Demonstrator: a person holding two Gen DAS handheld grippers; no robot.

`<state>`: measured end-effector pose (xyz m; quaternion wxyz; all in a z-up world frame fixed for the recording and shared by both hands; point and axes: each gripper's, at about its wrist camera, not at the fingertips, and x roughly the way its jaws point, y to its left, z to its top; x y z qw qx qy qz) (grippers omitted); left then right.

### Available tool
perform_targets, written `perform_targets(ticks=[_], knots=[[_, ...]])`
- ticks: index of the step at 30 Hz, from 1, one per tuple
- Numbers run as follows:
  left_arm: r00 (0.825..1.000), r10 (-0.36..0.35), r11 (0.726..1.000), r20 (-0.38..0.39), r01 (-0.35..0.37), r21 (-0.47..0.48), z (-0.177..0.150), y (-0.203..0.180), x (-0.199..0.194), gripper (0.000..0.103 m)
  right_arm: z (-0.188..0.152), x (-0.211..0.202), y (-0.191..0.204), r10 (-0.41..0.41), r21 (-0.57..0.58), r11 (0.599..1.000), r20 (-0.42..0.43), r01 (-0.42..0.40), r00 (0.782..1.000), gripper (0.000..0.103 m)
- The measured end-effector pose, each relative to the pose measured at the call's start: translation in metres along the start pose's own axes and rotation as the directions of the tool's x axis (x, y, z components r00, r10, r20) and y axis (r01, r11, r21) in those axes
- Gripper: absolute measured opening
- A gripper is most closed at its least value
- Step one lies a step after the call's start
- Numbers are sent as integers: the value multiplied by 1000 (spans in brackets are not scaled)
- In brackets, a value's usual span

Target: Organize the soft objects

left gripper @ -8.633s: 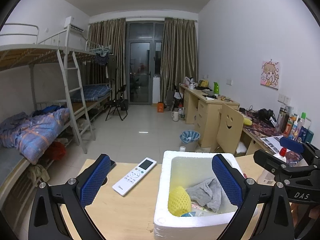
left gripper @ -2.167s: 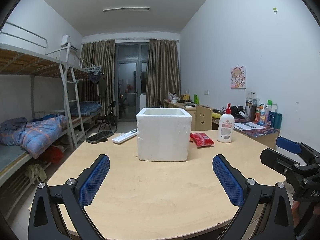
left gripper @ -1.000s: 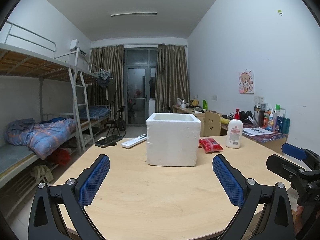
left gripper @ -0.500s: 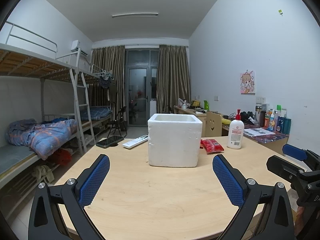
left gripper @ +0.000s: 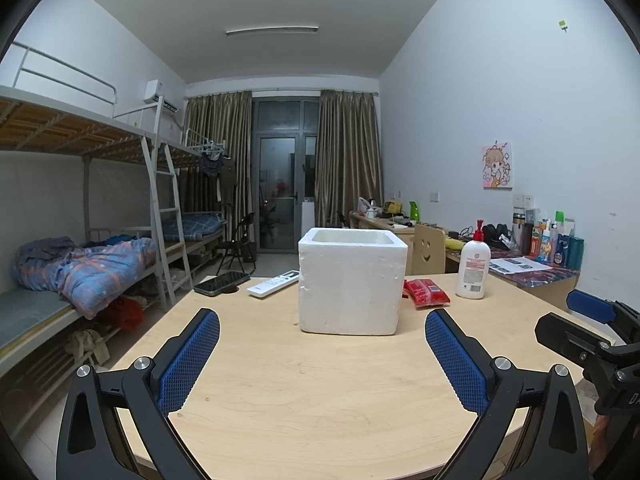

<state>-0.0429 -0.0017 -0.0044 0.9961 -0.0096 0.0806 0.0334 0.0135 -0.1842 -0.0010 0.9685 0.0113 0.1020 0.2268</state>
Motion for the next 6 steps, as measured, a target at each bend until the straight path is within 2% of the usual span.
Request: perform_targets(ticks=[6], knots=[[1000,5,1000,7,-5,-2,1,0,0,103,1,1,0,-1,1,1000,-1,1,1000,103]])
